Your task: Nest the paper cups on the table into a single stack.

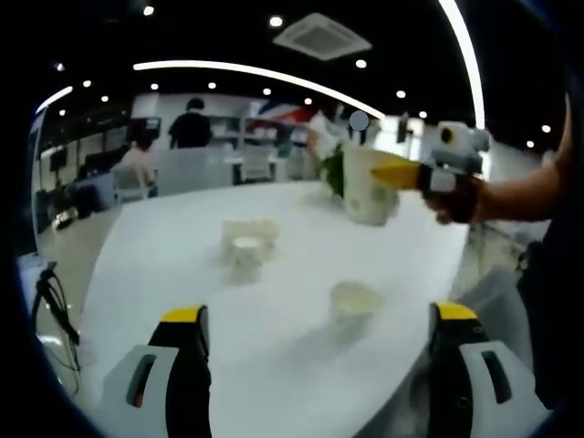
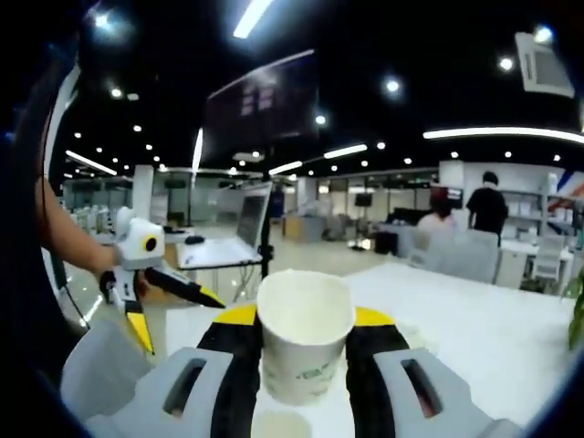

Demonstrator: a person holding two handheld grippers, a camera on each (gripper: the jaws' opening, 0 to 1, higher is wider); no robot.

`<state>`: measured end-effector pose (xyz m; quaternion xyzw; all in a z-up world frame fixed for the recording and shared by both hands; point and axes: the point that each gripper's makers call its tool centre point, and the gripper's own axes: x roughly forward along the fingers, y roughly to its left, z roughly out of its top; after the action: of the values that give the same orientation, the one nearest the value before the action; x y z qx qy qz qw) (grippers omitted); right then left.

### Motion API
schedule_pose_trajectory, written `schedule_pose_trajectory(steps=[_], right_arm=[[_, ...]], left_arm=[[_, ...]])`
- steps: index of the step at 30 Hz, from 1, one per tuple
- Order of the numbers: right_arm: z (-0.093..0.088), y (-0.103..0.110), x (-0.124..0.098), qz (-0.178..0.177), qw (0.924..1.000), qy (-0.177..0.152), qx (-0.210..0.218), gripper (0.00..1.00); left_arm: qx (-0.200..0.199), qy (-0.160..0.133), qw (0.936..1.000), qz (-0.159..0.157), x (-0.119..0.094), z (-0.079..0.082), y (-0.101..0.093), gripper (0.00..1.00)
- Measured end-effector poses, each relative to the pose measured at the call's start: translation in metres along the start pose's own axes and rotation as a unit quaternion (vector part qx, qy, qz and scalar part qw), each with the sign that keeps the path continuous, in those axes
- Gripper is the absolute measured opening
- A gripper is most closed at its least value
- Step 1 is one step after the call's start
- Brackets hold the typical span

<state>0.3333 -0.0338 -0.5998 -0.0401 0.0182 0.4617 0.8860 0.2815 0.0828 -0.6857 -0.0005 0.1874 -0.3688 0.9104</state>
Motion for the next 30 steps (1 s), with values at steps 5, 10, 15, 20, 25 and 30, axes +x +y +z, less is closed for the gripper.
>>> schedule_pose_trajectory(steps=[5,10,15,20,25,30], right_arm=[[-0.004,0.009,-0.005,0.004,1.0,0.003,-0.003,0.33],[-0.006,0.016,-0.007,0.006,1.0,-0.001,-0.004,0.33],[-0.01,0.018,-0.008,0.006,1.0,0.0,0.002,0.33],[-0.014,0.018,-0.008,0.005,1.0,0.002,0.003,0.32],[-0.018,0.019,-0.007,0.004,1.0,0.001,0.004,0.32],[-0.025,0.019,-0.005,0.002,0.9999,-0.004,0.009,0.33]], left_arm=[[-0.002,0.003,1.0,0.001,0.0,-0.003,0.001,0.99],[-0.003,0.004,1.0,0.002,0.001,-0.003,0.001,0.99],[-0.003,0.004,1.0,0.001,0.003,-0.002,0.002,0.99],[-0.004,0.003,1.0,0.001,0.003,-0.002,0.003,0.99],[-0.003,0.003,1.0,0.002,0.003,-0.002,0.004,0.99],[-0.004,0.002,1.0,0.002,0.003,-0.002,0.005,0.99]])
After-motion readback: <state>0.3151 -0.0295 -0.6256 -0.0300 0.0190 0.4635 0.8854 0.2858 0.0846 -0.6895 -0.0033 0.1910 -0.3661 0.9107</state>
